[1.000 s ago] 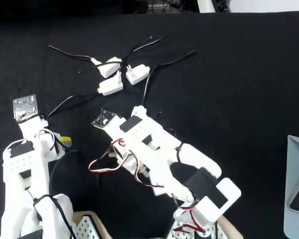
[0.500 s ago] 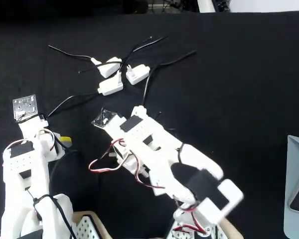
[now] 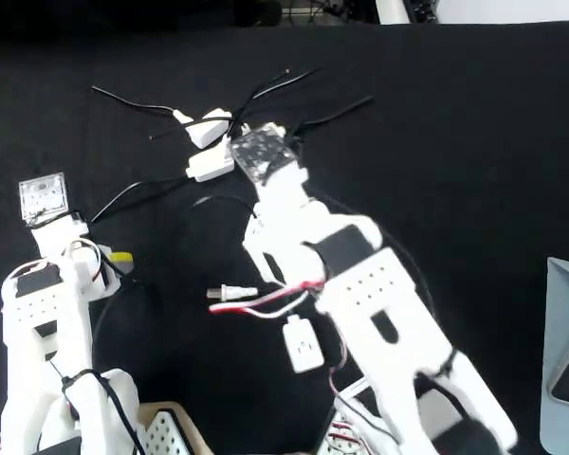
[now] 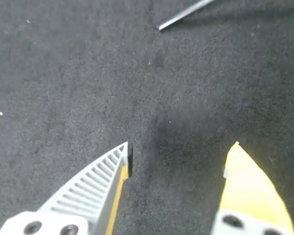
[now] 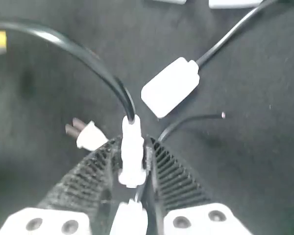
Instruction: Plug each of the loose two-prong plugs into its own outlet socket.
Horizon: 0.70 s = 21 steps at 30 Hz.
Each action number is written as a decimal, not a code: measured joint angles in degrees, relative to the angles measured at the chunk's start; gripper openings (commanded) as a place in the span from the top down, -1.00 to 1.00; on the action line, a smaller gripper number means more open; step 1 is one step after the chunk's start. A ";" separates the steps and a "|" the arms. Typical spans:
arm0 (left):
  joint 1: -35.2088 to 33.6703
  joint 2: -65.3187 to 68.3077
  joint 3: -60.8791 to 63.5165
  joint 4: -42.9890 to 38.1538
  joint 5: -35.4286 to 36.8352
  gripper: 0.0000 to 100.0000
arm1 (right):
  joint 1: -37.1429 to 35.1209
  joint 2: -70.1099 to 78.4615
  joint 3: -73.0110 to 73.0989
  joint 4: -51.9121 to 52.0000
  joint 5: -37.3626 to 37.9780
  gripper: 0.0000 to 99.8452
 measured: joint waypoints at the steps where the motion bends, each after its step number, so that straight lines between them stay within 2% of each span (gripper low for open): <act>1: 0.09 0.00 -0.35 0.00 0.00 0.38 | 0.44 -1.32 2.46 -2.99 -0.26 0.98; 8: 9.58 0.00 -4.22 0.00 0.00 0.37 | 9.85 -9.93 16.26 -23.56 -9.05 0.98; 16: 23.30 4.22 -11.78 0.00 0.44 0.30 | 24.53 -11.43 18.20 -28.75 -19.96 0.98; 21: 31.56 13.80 -19.16 1.14 3.96 0.30 | 28.48 -11.43 22.07 -33.23 -23.03 0.98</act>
